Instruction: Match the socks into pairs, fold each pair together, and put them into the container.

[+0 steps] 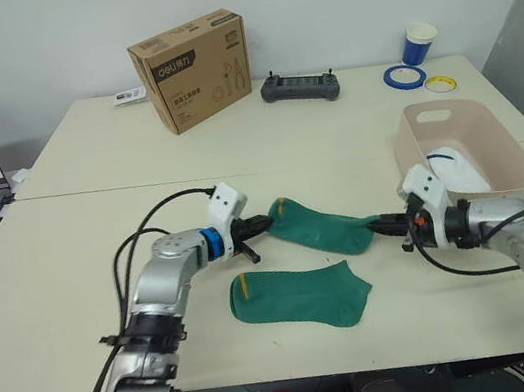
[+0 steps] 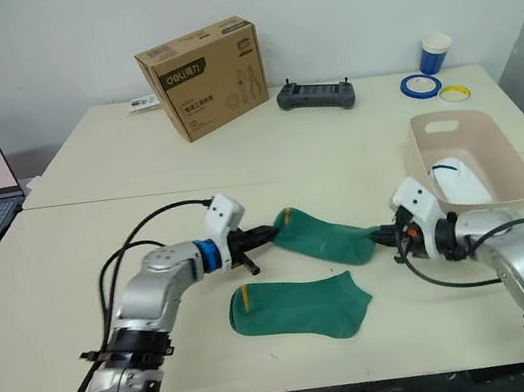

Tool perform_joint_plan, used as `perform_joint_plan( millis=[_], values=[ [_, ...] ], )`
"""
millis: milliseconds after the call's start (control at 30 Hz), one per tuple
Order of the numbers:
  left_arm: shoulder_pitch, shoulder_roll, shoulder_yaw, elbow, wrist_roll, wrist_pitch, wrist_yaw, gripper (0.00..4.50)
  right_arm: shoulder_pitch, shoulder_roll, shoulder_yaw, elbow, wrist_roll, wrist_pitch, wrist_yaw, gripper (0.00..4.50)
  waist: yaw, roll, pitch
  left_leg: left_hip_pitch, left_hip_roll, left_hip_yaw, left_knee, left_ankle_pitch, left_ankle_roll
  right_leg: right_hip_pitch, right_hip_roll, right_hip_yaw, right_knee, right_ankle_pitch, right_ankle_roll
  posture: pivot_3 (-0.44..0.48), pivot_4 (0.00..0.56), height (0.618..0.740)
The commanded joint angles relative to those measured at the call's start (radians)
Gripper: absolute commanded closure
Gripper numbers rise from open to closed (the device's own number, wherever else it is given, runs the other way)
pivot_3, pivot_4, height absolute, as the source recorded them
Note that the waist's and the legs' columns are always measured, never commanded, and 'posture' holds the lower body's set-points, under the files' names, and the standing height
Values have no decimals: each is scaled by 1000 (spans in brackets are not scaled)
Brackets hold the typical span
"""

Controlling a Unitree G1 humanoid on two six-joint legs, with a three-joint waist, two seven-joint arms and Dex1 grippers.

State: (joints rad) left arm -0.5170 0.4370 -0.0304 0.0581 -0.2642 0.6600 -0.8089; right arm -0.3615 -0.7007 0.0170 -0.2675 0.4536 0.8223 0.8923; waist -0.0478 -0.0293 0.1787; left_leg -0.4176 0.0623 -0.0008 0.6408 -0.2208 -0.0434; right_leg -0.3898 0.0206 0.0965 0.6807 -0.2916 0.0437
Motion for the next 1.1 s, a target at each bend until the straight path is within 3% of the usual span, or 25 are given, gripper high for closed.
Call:
perform_joint_plan(
  millis=[33, 200, 300, 600, 833, 933, 1100],
  values=[
    [60, 36, 84, -239, -91, 185, 59, 4500, -12, -30, -58, -85, 135, 91, 64, 4469, -1, 0, 0, 0, 0, 0, 0, 0, 0, 0, 0, 0, 0, 0, 0, 0, 150, 740],
    [295, 84, 234, -613, -230, 465, 141, 4500, 62, -92, -79, -177, 262, 165, 129, 4469, -4, 0, 0, 1, 0, 0, 0, 0, 0, 1, -2, 0, 0, -1, 1, 0, 150, 740],
    [381, 58, 274, -716, -289, 540, 192, 4500, 109, -116, -80, -220, 298, 174, 132, 4469, 0, -1, 1, 0, -1, 0, 0, 0, 0, 1, -3, 0, 0, -1, 1, 0, 150, 740],
    [577, -47, 221, -810, -290, 470, 321, 4500, 144, -128, -8, -212, 246, 102, 117, 4469, -3, -2, 1, 2, -2, 3, 4, 0, 0, 2, -3, 3, -1, -1, -5, 0, 150, 740],
    [656, -16, 172, -785, -263, 364, 321, 4500, 182, -141, 65, -181, 171, 29, 129, 4469, -2, -2, 1, 2, -1, 1, 1, 0, 0, 1, -3, 0, -1, -1, -4, 0, 150, 740],
    [666, 2, 157, -767, -264, 339, 315, 4500, 202, -158, 85, -176, 148, 0, 151, 3851, -2, -2, 1, 2, -1, 2, 1, 0, 0, 0, -3, 1, -1, -1, -5, 0, 150, 740],
    [676, 40, 185, -775, -322, 353, 282, 3359, 204, -174, 50, -186, 192, 15, 176, 2231, -3, -2, 1, 2, -1, 2, 2, 0, 0, 0, -3, 2, -1, -3, -7, 0, 150, 740]
  ],
)
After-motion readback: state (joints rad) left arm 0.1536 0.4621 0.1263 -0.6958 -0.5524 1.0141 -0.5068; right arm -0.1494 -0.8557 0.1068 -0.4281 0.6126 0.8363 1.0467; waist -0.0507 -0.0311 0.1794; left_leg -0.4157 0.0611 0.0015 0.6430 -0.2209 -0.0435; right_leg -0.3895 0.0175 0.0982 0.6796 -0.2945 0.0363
